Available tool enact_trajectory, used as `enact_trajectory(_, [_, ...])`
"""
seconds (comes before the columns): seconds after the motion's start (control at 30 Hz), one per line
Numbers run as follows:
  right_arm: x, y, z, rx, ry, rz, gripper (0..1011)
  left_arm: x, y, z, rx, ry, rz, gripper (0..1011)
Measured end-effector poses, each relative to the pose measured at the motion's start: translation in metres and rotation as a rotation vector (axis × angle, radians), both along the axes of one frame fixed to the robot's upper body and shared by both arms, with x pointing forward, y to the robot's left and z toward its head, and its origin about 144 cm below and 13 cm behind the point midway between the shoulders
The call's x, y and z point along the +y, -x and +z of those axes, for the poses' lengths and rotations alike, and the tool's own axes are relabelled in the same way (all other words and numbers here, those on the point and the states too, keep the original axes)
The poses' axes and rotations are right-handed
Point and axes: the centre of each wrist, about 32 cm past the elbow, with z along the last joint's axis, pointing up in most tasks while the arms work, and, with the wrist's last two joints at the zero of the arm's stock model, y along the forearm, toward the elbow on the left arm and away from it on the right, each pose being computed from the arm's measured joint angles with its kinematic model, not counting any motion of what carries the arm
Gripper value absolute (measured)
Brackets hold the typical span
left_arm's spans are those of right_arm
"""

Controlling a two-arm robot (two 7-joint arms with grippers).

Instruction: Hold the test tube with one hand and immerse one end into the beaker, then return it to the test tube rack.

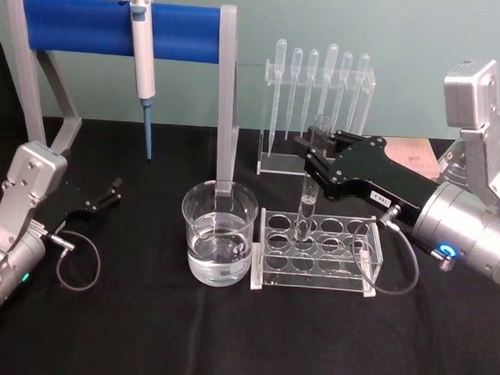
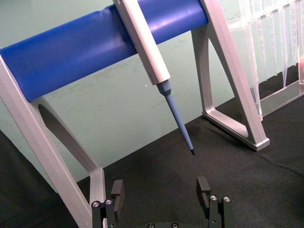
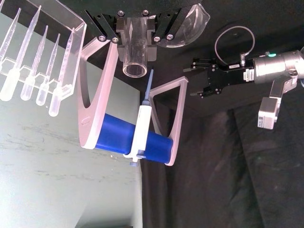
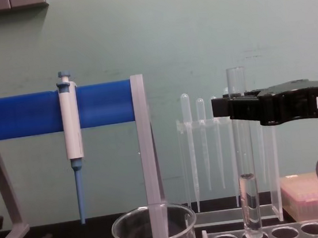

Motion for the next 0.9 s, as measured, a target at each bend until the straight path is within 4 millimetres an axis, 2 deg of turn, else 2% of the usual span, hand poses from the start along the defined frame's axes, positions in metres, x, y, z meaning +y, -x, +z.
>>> enact_trajectory(0.9, [0.0, 0.0, 0.0, 0.0, 0.0, 0.0, 226, 0.0, 0.0, 0.0, 0.0, 0.0, 0.0, 1000])
